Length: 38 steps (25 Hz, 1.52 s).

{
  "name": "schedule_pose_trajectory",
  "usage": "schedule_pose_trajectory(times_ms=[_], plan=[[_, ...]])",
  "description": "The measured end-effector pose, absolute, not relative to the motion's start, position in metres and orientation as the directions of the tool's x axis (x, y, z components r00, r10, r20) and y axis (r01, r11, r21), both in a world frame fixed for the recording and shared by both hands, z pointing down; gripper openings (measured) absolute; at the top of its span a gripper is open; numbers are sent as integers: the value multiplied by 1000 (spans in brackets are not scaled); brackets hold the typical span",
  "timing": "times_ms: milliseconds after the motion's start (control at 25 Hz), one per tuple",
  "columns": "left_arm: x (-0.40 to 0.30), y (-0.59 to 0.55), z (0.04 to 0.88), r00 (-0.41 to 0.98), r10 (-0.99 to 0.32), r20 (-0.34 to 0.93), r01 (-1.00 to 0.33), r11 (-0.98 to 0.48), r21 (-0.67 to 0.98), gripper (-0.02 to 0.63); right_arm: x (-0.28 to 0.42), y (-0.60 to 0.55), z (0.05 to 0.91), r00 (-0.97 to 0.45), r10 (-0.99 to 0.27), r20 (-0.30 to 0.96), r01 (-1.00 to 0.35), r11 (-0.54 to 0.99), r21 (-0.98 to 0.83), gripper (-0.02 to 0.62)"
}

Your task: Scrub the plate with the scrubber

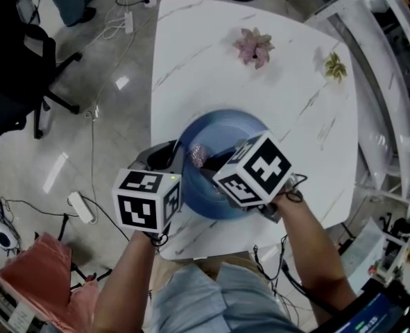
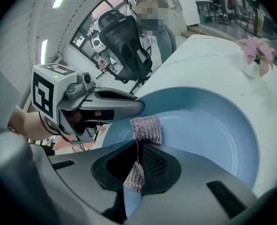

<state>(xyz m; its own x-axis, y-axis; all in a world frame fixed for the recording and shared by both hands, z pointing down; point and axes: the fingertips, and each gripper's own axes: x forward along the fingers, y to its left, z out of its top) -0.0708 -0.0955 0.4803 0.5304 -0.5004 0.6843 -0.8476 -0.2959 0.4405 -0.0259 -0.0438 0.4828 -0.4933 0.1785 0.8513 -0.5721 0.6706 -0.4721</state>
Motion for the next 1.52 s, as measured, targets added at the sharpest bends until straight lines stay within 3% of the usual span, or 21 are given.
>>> schedule_pose_trajectory(times_ms=[360, 680, 1120, 1520], plan=[[-71, -96, 481, 530, -497, 687, -848, -295, 440, 15, -25, -1, 483, -519, 217, 827, -545, 661, -515, 38], [-72, -96, 481, 530, -498, 686, -848, -297, 439, 15, 16, 15, 484, -517, 190, 835, -613, 598, -516, 38], [-71, -95, 479, 533, -496, 686, -846, -311, 433, 15, 73, -24, 482, -433, 67, 899, -730, 560, -393, 38], [-69, -96, 480, 539, -487, 687, -842, -308, 442, 15, 57, -69, 483, -451, 54, 891, -708, 585, -394, 40]])
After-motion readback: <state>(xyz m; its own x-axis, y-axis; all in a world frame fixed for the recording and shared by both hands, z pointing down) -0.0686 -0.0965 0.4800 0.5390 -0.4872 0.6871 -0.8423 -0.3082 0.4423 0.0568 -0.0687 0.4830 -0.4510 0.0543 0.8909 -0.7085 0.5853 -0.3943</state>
